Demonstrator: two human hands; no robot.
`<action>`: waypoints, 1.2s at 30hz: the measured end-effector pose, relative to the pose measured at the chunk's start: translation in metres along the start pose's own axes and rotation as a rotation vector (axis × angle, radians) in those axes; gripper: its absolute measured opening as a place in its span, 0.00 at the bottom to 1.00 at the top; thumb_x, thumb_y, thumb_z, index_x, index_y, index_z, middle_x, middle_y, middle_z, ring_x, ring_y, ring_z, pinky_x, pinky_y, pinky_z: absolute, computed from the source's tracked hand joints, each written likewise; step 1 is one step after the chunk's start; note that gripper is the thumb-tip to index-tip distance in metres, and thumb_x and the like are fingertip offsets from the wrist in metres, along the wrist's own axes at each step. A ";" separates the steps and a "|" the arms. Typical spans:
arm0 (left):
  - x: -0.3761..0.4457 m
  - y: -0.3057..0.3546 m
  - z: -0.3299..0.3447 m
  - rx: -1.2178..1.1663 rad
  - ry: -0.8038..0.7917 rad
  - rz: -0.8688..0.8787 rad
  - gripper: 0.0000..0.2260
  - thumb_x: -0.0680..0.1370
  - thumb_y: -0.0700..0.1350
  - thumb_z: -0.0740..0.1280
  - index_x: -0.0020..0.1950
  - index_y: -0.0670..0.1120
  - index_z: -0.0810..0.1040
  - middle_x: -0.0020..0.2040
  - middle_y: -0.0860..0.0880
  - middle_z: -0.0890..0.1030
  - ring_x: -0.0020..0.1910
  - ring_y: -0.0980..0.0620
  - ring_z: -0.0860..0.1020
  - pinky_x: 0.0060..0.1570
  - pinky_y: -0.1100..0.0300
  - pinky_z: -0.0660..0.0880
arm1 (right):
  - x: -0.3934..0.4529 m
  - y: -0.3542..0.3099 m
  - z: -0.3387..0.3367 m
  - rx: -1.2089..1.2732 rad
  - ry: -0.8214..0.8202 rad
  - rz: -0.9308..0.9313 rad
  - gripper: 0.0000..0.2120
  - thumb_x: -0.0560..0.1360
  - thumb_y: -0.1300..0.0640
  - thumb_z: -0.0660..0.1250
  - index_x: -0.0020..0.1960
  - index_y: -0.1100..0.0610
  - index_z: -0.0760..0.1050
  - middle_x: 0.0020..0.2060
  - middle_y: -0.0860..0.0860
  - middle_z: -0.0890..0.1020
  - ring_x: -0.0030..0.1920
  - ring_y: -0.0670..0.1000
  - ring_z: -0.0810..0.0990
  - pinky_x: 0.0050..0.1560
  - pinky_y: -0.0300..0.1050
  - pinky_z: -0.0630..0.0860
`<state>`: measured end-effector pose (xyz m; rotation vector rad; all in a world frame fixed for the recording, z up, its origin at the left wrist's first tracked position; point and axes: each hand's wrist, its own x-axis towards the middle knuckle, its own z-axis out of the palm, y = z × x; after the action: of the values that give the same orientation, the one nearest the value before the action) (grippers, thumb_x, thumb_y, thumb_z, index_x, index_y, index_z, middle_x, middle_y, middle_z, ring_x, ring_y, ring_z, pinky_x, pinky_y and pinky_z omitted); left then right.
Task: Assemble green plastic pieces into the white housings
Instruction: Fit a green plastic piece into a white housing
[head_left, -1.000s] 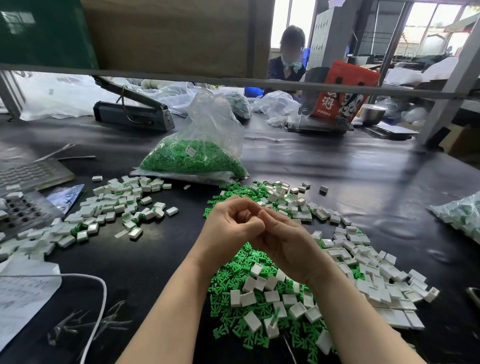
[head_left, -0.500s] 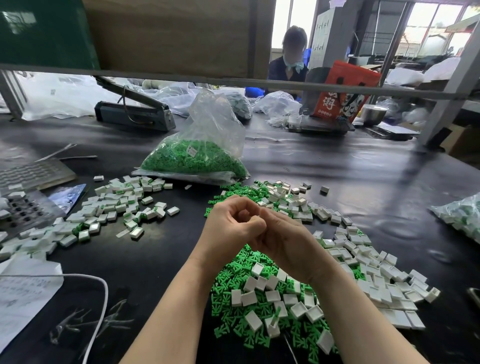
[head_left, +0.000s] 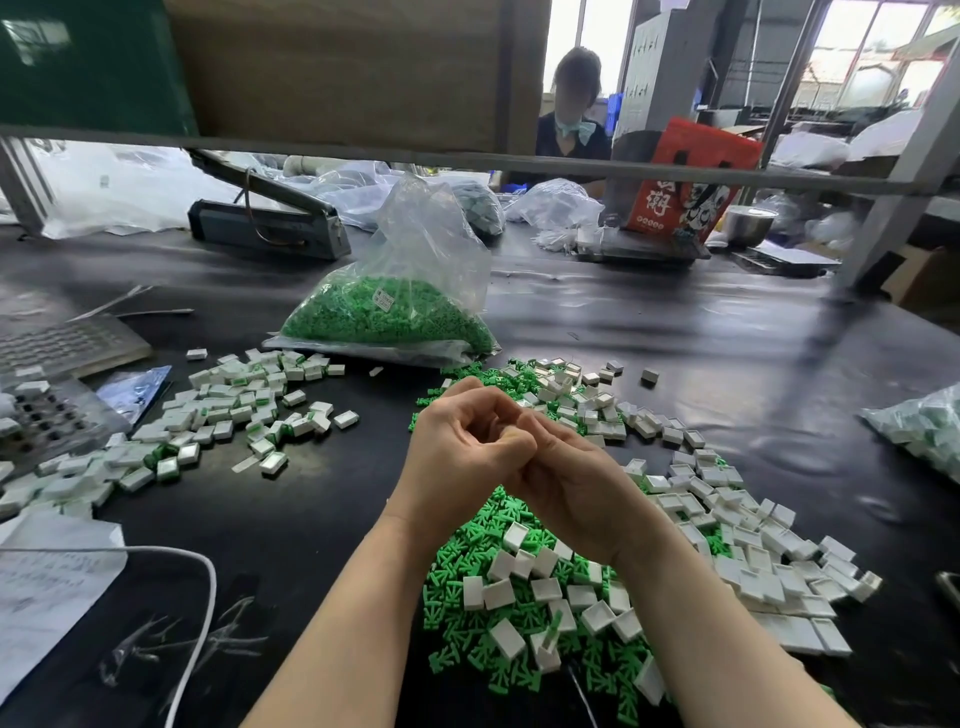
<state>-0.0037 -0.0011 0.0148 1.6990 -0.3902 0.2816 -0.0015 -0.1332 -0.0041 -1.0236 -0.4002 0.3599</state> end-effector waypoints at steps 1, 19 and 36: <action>0.000 0.000 0.000 -0.001 0.003 0.001 0.08 0.63 0.49 0.66 0.34 0.46 0.80 0.39 0.51 0.70 0.33 0.47 0.72 0.33 0.38 0.76 | 0.000 0.000 0.001 0.000 -0.001 -0.002 0.17 0.73 0.49 0.68 0.58 0.55 0.82 0.55 0.60 0.67 0.55 0.58 0.63 0.56 0.44 0.67; 0.007 -0.012 -0.007 -0.253 -0.091 -0.076 0.02 0.74 0.38 0.72 0.43 0.42 0.84 0.37 0.57 0.80 0.37 0.61 0.80 0.39 0.70 0.74 | 0.002 -0.002 -0.003 0.084 0.049 0.063 0.25 0.79 0.41 0.55 0.45 0.59 0.80 0.33 0.53 0.77 0.33 0.48 0.75 0.36 0.37 0.74; 0.006 -0.015 -0.014 0.065 0.051 -0.055 0.03 0.74 0.41 0.73 0.47 0.47 0.85 0.37 0.48 0.85 0.38 0.50 0.83 0.43 0.56 0.82 | -0.001 -0.011 -0.015 -0.536 0.379 -0.236 0.05 0.74 0.60 0.71 0.49 0.61 0.81 0.34 0.50 0.82 0.32 0.44 0.76 0.31 0.36 0.71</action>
<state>0.0087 0.0138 0.0056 1.7598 -0.2990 0.2989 0.0057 -0.1500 -0.0010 -1.5158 -0.2724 -0.1695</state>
